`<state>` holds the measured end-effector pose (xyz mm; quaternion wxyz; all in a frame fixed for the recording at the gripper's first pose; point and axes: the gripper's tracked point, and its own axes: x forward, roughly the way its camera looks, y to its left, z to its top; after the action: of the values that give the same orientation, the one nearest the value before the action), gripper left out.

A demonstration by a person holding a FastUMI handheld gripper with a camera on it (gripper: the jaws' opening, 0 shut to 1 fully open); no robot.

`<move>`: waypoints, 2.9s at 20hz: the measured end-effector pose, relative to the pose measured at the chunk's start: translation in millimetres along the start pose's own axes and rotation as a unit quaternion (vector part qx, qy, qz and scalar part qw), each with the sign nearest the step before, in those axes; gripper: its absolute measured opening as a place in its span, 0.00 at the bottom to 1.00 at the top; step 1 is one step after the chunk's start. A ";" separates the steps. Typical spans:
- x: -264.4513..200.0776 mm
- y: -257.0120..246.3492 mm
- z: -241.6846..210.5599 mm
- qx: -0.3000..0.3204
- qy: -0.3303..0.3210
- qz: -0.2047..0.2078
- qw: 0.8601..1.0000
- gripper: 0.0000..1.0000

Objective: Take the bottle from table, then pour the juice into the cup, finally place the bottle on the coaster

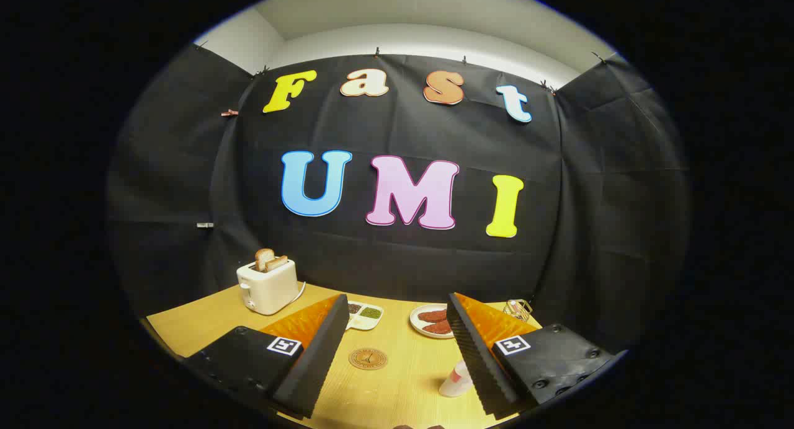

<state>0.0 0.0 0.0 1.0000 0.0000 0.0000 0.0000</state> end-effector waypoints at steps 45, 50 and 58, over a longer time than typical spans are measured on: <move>55.6 -125.5 -167.3 0.039 0.091 -0.014 0.995 0.97; 64.0 -128.8 -193.5 0.043 0.104 -0.007 0.994 0.97; 69.7 -126.7 -224.3 0.051 0.124 0.006 0.991 0.98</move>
<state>69.7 -126.7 -224.3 0.9910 0.0509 0.1240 0.0061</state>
